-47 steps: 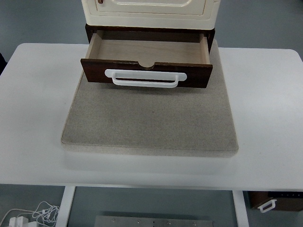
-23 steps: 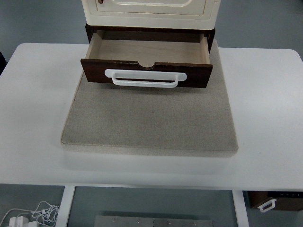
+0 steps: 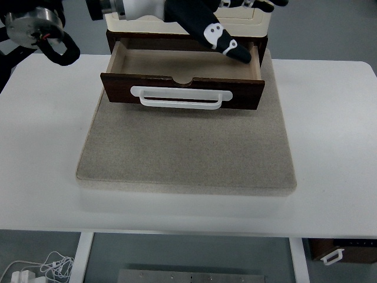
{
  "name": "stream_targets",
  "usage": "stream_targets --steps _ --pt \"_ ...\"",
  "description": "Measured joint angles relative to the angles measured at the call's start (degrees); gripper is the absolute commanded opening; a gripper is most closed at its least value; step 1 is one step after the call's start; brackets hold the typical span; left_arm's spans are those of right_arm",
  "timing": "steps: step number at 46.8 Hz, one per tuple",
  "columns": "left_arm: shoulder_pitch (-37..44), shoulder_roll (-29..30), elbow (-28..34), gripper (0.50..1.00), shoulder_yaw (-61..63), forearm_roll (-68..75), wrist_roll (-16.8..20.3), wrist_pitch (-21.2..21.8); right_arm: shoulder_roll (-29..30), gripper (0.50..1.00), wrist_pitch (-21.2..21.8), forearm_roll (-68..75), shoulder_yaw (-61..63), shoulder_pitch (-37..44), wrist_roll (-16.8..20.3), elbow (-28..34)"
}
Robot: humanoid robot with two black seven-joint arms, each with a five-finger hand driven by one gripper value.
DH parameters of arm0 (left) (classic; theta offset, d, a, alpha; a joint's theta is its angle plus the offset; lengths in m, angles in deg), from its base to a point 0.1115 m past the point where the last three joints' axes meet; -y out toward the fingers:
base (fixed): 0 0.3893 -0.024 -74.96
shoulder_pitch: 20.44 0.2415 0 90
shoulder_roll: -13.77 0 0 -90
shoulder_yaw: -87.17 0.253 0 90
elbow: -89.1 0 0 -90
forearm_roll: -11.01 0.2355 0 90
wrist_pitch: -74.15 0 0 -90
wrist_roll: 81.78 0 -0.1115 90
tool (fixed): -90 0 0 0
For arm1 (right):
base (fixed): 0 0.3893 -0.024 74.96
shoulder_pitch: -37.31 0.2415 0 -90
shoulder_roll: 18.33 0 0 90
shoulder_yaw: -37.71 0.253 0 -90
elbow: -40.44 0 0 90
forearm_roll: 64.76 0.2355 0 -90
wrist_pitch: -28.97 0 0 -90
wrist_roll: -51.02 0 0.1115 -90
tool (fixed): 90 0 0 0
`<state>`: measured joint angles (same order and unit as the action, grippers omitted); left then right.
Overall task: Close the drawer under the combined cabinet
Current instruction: 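Swing the left hand in over the pad toward the drawer front, then place the left hand's palm against the drawer front below the white handle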
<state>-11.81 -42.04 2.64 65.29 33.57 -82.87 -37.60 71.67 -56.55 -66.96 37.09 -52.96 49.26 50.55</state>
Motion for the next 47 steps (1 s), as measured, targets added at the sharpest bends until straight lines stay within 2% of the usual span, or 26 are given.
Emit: stream_targets --steps 5,17,21,26,32,39,47 --pt "0.44 -1.03 -2.02 0.994 3.9 1.83 -0.12 -0.49 0.0 0.952 0.0 0.0 0.0 0.02 0.01 0.0" --pt "1.44 -4.6 -3.58 0.996 11.03 8.32 -2.06 -5.2 0.0 0.952 0.02 0.0 0.0 0.01 0.01 0.0" --pt "2.4 -5.29 -2.67 0.996 12.46 11.54 -3.42 -8.83 0.0 0.952 0.02 0.0 0.0 0.02 0.0 0.0" --pt "4.97 -6.43 -1.74 0.996 12.66 12.46 -7.66 -12.93 0.0 0.952 0.02 0.0 0.0 -0.01 0.01 0.0" --pt "6.94 -8.53 0.46 0.999 12.72 13.99 -13.3 -13.27 0.0 0.952 0.02 0.0 0.0 0.01 0.01 0.0" --pt "7.28 -10.21 2.83 0.999 12.67 15.73 -17.52 -13.27 0.0 0.952 0.02 0.0 0.0 0.01 0.01 0.0" --pt "7.45 -11.29 4.9 0.999 12.65 16.11 -20.54 -13.26 0.0 0.952 0.02 0.0 0.0 -0.01 0.0 0.0"
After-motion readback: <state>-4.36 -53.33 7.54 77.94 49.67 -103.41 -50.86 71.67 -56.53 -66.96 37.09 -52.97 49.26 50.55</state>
